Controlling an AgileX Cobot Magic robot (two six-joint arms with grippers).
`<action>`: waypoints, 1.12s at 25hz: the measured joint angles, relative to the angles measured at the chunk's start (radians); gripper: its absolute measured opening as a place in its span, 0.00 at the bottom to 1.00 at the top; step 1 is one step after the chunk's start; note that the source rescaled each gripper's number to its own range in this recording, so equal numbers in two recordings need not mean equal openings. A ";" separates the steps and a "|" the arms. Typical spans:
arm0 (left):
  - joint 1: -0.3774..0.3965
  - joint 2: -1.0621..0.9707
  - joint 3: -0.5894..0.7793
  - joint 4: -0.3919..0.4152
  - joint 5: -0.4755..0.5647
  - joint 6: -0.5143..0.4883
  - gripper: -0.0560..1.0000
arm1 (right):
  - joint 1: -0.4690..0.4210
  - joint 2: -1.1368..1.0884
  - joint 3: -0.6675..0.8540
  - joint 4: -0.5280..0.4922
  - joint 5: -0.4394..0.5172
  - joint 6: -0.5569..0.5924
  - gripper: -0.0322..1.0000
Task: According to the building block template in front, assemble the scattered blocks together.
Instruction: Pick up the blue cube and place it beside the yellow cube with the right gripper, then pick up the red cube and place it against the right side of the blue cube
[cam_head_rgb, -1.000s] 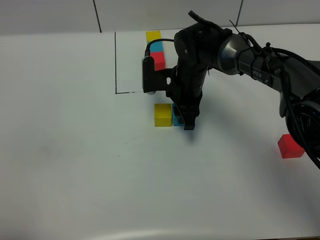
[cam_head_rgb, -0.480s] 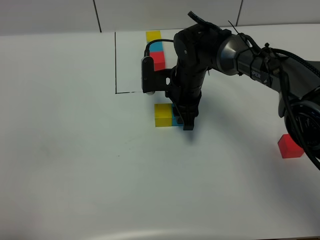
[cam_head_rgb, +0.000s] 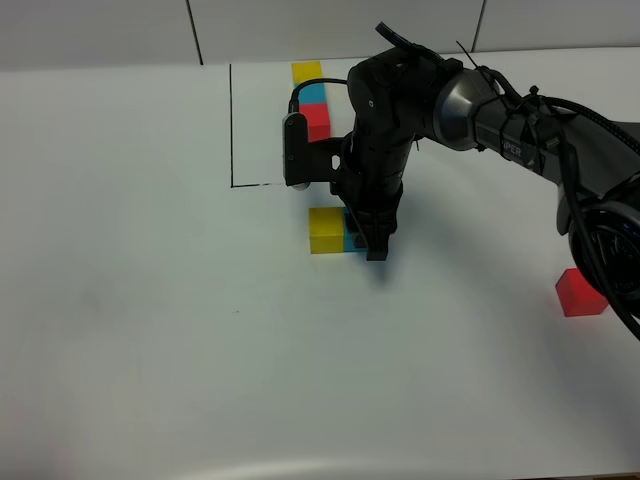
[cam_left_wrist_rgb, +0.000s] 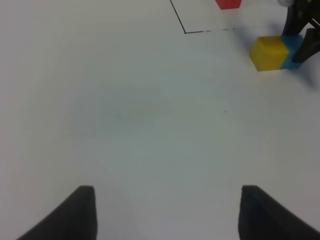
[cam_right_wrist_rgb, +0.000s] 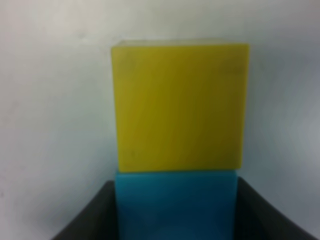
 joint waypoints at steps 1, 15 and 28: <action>0.000 0.000 0.000 0.000 0.000 0.000 0.35 | 0.000 0.000 0.000 0.000 0.000 0.000 0.05; 0.000 0.000 0.000 0.000 0.000 0.000 0.35 | -0.108 -0.174 0.114 -0.029 0.023 0.282 0.70; 0.000 0.000 0.000 0.000 0.000 0.000 0.35 | -0.369 -0.703 0.873 -0.034 -0.427 0.957 0.71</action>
